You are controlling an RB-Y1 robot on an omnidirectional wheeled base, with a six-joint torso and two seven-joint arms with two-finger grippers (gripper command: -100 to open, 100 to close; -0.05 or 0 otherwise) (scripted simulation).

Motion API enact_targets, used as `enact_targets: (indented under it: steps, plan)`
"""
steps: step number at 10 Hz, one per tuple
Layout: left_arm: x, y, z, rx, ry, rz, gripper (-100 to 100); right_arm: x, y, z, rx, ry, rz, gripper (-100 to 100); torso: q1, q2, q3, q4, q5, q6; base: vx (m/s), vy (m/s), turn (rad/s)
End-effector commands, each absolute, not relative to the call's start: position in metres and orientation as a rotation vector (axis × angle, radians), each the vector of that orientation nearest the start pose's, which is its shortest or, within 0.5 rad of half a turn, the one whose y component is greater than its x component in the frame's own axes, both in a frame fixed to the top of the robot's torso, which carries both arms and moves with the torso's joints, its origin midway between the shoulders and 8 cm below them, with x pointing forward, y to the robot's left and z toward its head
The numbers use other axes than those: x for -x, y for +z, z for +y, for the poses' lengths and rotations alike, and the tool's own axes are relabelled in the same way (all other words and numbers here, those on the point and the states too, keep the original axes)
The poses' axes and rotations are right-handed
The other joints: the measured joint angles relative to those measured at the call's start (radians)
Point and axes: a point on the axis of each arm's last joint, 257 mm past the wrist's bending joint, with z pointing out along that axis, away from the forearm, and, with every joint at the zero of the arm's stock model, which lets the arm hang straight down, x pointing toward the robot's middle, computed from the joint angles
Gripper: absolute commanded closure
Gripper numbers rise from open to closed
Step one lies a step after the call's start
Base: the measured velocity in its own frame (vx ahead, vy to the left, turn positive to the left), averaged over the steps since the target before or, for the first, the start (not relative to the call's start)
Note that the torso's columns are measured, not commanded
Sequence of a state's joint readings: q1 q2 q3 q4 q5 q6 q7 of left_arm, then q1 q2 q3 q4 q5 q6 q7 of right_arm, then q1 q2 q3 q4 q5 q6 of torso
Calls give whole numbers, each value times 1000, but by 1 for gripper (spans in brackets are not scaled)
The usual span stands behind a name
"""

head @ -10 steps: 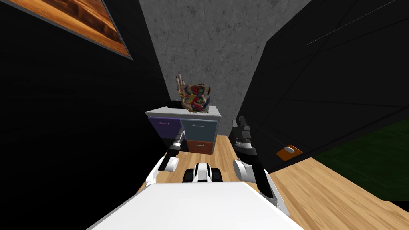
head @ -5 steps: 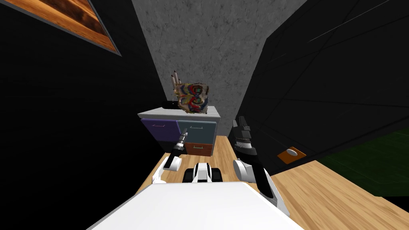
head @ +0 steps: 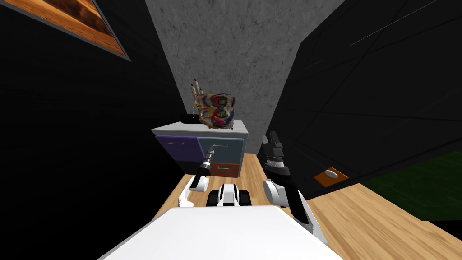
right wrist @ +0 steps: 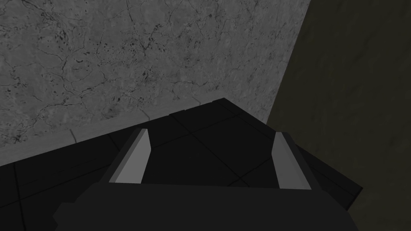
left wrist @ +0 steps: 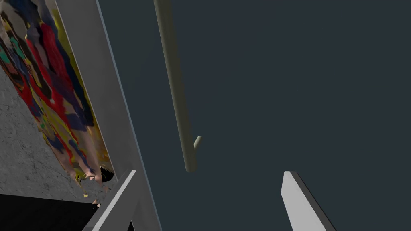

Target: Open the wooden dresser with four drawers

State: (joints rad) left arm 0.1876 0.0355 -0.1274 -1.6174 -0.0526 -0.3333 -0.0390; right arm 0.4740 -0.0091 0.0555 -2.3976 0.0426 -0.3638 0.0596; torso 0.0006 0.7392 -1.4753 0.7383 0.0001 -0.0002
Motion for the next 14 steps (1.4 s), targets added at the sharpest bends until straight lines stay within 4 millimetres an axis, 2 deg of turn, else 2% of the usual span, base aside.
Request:
enact_targets:
  steps: [1, 4, 5, 6, 7, 11, 12, 13, 14]
  plan:
    - [-495, -208, 205, 959, -1254, 1144, -100, -346, 58, -252, -605, 1283, 654, 0, 0, 1, 1, 0, 0, 1, -39, -10, -128]
    - [-516, -203, 233, 982, -1215, 1113, -100, -346, 58, -252, -605, 1283, 654, 0, -1, 0, 0, 0, 0, 0, -61, -16, -134]
    - [-520, -201, 239, 987, -1208, 1107, -100, -346, 58, -252, -605, 1283, 654, 0, 0, -1, -1, 0, 0, 0, -50, -11, -151]
    - [-519, -203, 235, 983, -1215, 1111, -100, -346, 58, -252, -605, 1283, 654, 0, 0, -2, -1, -1, 0, 0, -20, -3, -32]
    - [-508, -205, 222, 972, -1230, 1126, 100, -346, 58, -252, -605, 1283, 654, 0, 0, -3, -2, -1, 0, 0, 33, 18, 212]
    - [-482, -211, 188, 948, -1280, 1159, 100, -346, 58, -252, -606, 1283, 654, 0, -1, -1, -1, 0, 0, 0, 66, 12, 151]
    - [-484, -211, 194, 953, -1269, 1154, 100, -346, 58, -252, -606, 1283, 654, 0, -1, 0, 0, 0, 0, 0, 28, 2, 26]
    - [-483, -212, 201, 922, -1250, 1180, -100, -346, 58, -252, -605, 1283, 654, 0, -1, 1, 1, 0, 0, 1, 7, -5, -5]
    - [-483, -212, 203, 911, -1242, 1189, -100, -346, 58, -252, -605, 1283, 654, 0, -1, 1, 1, 0, 0, 0, 1, -9, 8]
